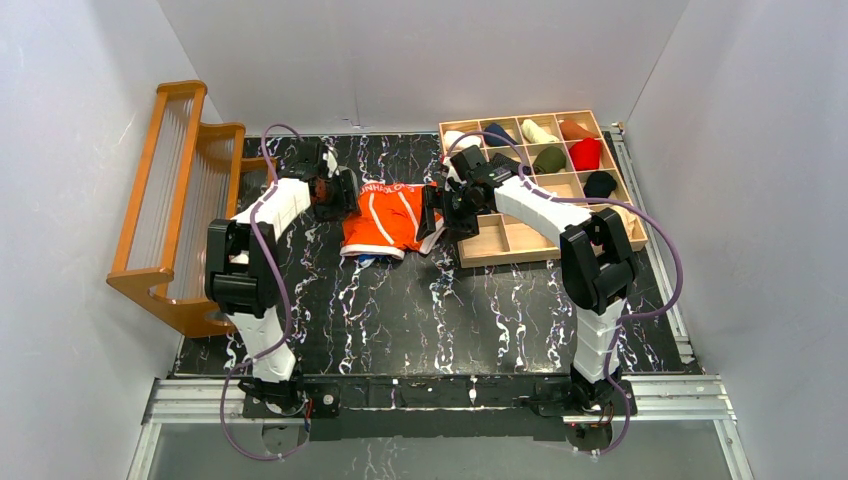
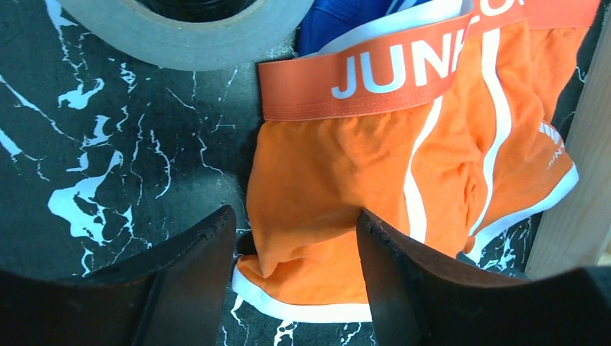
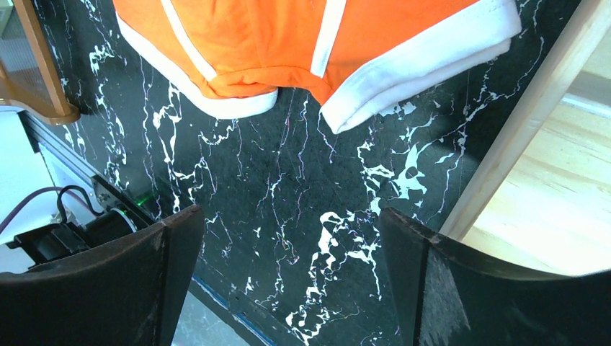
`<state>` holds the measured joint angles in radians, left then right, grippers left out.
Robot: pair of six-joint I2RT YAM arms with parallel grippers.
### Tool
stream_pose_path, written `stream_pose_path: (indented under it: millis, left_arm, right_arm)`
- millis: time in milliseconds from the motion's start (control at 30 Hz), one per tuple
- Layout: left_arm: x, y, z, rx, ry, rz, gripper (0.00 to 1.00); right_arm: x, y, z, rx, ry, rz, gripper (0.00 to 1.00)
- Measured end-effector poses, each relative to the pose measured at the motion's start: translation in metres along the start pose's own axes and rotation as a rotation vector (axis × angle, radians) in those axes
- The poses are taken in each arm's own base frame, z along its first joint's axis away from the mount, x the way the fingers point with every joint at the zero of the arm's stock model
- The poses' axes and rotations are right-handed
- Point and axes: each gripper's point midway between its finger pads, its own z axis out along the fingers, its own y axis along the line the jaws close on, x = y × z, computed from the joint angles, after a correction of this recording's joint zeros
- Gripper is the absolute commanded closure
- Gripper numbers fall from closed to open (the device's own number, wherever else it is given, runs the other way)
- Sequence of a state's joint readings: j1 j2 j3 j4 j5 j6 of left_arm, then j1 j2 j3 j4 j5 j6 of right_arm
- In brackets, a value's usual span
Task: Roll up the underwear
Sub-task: Pick up the underwear.
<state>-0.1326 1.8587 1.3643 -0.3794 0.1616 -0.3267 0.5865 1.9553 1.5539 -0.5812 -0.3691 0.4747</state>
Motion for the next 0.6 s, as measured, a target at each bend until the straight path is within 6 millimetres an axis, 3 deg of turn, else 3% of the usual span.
stream_pose_path:
  millis: [367,500,600]
  left_arm:
    - [0.013,-0.002,0.01,0.032,0.057,0.003,0.76]
    - [0.017,-0.006,0.012,0.059,0.078,-0.002,0.98]
    - [0.018,-0.009,0.012,0.077,0.083,0.001,1.0]
  right_arm:
    - [0.0,0.0,0.0,-0.001,0.001,0.0,0.01]
    - [0.0,0.0,0.0,-0.002,0.001,0.0,0.02]
    - [0.0,0.0,0.0,-0.003,0.002,-0.001,0.01]
